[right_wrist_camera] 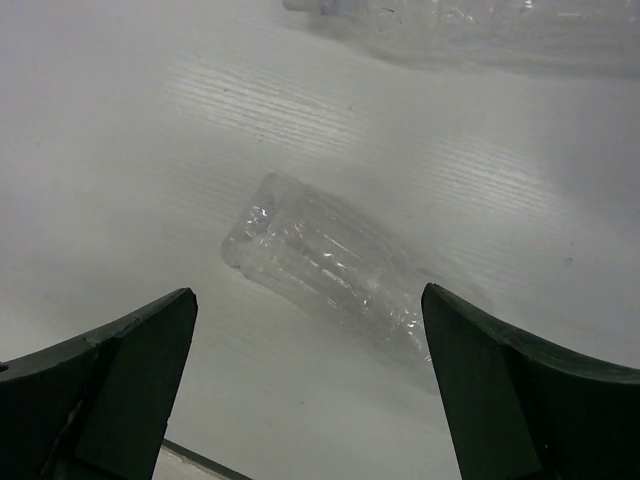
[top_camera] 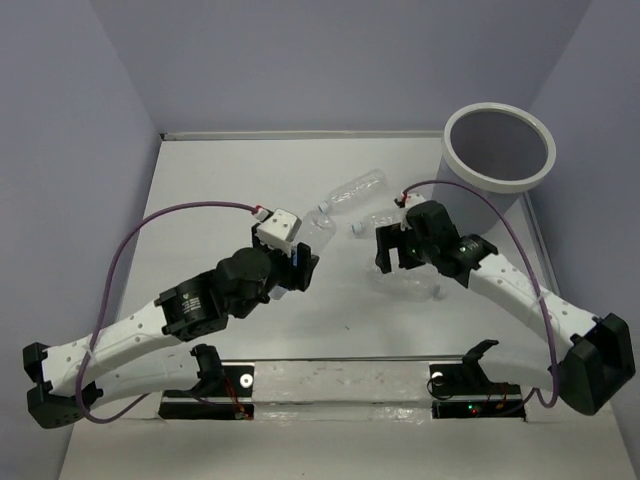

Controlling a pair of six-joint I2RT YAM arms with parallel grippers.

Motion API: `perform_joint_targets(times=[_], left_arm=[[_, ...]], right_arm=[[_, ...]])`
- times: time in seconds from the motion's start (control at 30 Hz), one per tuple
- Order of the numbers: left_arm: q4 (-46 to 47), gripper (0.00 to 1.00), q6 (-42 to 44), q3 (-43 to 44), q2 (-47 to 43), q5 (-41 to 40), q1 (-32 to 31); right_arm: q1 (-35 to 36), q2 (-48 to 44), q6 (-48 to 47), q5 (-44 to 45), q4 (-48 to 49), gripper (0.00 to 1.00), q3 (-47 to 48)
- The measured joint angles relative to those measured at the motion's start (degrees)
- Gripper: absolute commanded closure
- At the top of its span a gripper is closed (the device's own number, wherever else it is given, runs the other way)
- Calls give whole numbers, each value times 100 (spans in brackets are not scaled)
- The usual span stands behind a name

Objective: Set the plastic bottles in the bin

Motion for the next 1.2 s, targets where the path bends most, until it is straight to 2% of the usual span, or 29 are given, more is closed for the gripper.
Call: perform_joint_targets(times=[0.13,0.23,0.43,0.53,0.83,1.07,1.13,1.2], left_arm=[[59,53,-166,-70,-535,-367,48],[50,55,-282,-177,-1056,-577,55],[92,55,-424,-468,-2052,-946,57],[138,55,-424,-479,-2133,-1010,57],[92,55,-485,-553,-2004,-1014,57],[94,55,-509,-553,-2004,-1010,57],[94,55,-509,-553,-1991,-1008,57],[94,55,-509,-553,-1969,-1010,57]], right_arm=[[37,1137,-634,179,-850,0,1263],[87,1602,-1119,216,-1176,0,1513],[476,1589,-1956,20,-1930,0,1480],[667,1541,-2216,-81,-2155,0,1539],[699,2074,-2741,52,-2201,0,1587],[697,2669,-2977,306,-1464,0,1587],[702,2979,-2994,365,-1241,10,1576],[710,3176,-2990,385,-1097,29,1539]])
